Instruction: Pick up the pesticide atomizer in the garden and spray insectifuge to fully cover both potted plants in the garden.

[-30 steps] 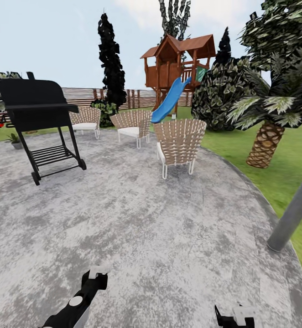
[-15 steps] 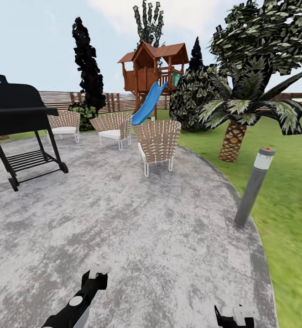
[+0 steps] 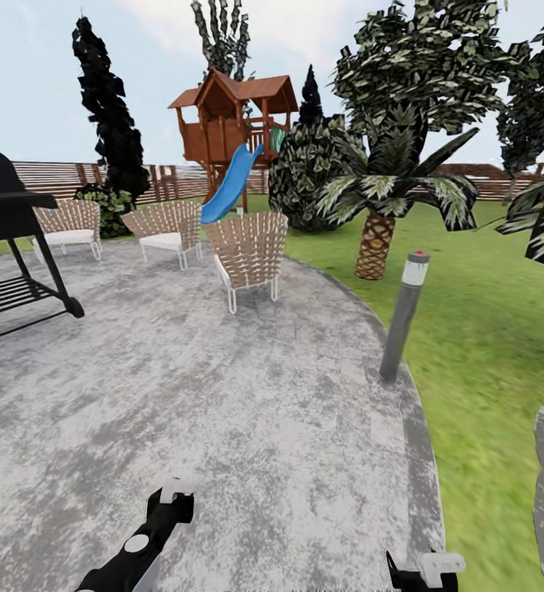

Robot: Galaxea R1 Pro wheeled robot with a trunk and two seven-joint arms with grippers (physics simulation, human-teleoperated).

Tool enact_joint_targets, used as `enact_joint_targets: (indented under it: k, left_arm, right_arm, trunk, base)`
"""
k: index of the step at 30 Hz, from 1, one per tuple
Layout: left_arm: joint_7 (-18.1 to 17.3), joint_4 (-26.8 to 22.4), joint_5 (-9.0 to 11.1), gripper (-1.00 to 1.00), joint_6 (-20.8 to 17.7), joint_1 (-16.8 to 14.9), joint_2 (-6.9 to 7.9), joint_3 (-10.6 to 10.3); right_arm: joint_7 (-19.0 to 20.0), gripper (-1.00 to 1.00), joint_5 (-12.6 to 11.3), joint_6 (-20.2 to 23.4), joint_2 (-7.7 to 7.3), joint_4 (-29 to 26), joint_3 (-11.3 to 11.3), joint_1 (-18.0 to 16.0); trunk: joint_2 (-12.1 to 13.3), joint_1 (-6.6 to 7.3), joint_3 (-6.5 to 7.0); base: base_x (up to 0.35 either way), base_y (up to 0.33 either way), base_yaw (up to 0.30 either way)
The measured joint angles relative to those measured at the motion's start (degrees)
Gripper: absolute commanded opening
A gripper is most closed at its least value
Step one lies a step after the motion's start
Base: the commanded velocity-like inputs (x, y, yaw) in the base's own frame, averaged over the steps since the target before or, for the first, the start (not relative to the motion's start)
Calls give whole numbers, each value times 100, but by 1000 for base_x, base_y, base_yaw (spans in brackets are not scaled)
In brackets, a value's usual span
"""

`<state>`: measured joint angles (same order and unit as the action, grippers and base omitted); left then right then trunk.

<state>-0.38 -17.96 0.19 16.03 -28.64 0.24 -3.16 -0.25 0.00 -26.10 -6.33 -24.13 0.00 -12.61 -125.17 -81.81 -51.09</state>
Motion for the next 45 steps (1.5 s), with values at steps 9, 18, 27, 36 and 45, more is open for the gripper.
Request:
enact_joint_targets:
  k: [9, 18, 27, 36, 45]
  left_arm:
    - [0, 0, 2, -100, -1, 1, 0, 0]
    - [0, 0, -1, -100, 1, -2, 0, 0]
    - [0, 0, -2, -100, -5, 1, 0, 0]
    - [0, 3, -2, -100, -4, -4, 0, 0]
    - [0, 6, -2, -100, -5, 0, -2, -1]
  right_arm:
    - [-4, 100, 0, 0, 1, 0, 0, 0]
    - [-4, 100, 0, 0, -2, 0, 0, 2]
    - [-4, 100, 0, 0, -1, 0, -2, 3]
    - [-4, 100, -1, 0, -1, 0, -1, 1]
    - [-3, 100, 0, 0, -1, 0, -3, 0]
  trunk:
    - [0, 0, -26]
    - [0, 0, -53]
    - [0, 0, -79]
    - [0, 0, -105]
    - [0, 0, -132]
  base:
    - [-5, 0, -266]
    - [0, 0, -266]
    - [0, 0, -266]
    - [0, 0, -266]
    - [0, 0, -266]
